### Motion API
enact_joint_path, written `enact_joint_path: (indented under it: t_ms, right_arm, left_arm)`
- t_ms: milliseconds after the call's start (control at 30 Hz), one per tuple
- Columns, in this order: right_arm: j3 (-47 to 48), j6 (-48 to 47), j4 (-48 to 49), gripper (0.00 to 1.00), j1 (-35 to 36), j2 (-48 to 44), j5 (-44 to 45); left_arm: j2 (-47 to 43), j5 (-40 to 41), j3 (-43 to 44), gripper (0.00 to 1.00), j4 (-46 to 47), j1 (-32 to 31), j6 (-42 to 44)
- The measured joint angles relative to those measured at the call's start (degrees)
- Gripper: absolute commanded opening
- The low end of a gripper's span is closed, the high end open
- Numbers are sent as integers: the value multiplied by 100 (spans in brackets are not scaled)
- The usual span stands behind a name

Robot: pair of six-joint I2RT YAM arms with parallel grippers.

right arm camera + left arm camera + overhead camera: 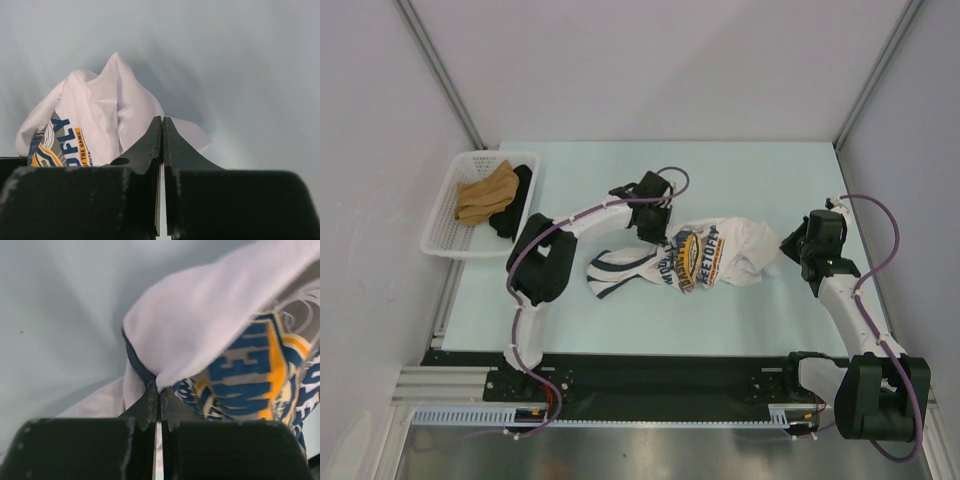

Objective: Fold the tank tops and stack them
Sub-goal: Flatten the tank top out

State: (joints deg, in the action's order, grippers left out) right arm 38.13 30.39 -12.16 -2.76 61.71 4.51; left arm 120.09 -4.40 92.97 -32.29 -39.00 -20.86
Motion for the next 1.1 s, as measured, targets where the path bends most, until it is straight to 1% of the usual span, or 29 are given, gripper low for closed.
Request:
enact_joint_path:
  t_ms: [100,167,233,300,400,500,600,700,800,867,1000,1100]
  right_arm:
    - [90,0,-66,0,-11,35,-48]
    - [326,-9,-203,0,-17,144,-101]
    - [723,-39,-402,0,-28,286,-168]
    - [1215,-59,-509,0,-37,398,-258]
    - [2037,-138,-721,0,-37,378,-476]
    - [2667,-258,-837,0,-37,140,-763]
    - [2909,-393,-975,0,-37,-479,-1088]
    - [2922,-485,-1145,0,-37,-1388,-1355]
    - [2992,-566,-1290,0,-37,-2409,-1589]
    - [3108,-603,-1390,0,-37,-3010,-1733]
    - [3552,-667,-1532,0,-37,-3877,-2026]
    - [3840,-699,-1624,0,-42,-4131,-2159]
  left_arm:
    - [-28,-424,-184,0,61,472,-149]
    - [-284,-494,-439,0,170,833,-240]
    - [-693,-428,-546,0,96,1176,-319]
    - [-1169,-306,-476,0,11,1414,-345]
    - [-2072,15,-164,0,-190,1484,-358]
    - [-3145,186,-111,0,-149,1386,-354]
    - [-4332,492,-251,0,-103,1182,-348]
    - [-5547,1058,-529,0,-153,636,-302]
    - [-6575,1534,-765,0,-275,-177,-302]
    - [-7149,1725,-946,0,-363,-411,-321]
    - [-7936,2004,-1147,0,-699,-476,-374]
    - [-8094,2068,-1187,0,-828,-479,-400]
